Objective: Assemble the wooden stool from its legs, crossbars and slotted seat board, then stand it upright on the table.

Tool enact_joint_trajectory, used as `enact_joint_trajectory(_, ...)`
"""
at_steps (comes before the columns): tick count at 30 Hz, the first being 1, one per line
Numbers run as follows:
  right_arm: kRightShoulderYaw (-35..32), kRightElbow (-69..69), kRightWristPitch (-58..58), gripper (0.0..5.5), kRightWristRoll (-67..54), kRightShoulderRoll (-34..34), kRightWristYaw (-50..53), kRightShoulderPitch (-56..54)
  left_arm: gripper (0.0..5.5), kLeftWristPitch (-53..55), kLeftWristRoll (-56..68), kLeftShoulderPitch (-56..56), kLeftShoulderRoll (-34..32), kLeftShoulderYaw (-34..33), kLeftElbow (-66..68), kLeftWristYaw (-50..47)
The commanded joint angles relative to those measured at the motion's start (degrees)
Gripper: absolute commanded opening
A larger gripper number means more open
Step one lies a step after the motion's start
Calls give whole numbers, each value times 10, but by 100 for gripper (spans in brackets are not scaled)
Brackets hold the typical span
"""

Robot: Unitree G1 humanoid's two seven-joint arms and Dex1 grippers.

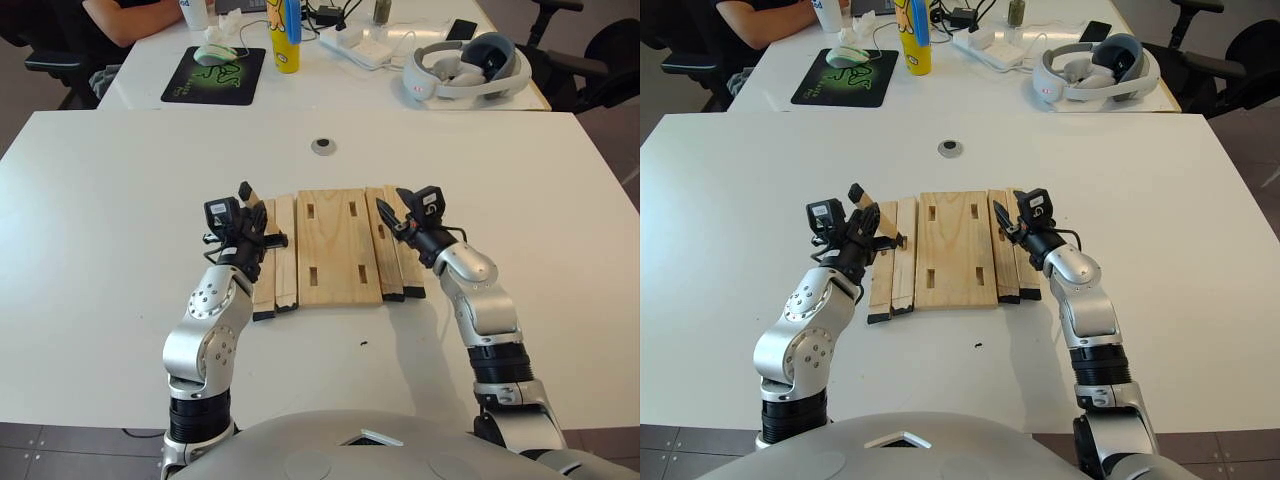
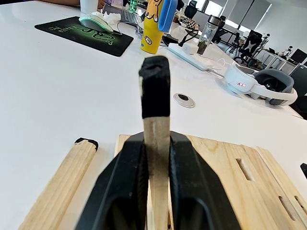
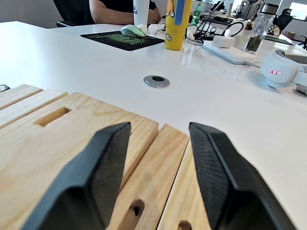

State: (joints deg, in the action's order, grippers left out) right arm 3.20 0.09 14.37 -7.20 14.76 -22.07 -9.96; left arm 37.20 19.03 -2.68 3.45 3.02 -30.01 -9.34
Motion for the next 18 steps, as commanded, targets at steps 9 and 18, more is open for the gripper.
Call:
enact_joint_trajectory(9, 4, 9, 6, 225, 5, 3, -13, -14, 43, -16, 6, 0, 33, 14, 0, -11)
enact_joint_trajectory(18, 6, 10, 7, 225, 4, 3, -16, -17, 43, -22, 13, -1, 34, 19, -1, -15)
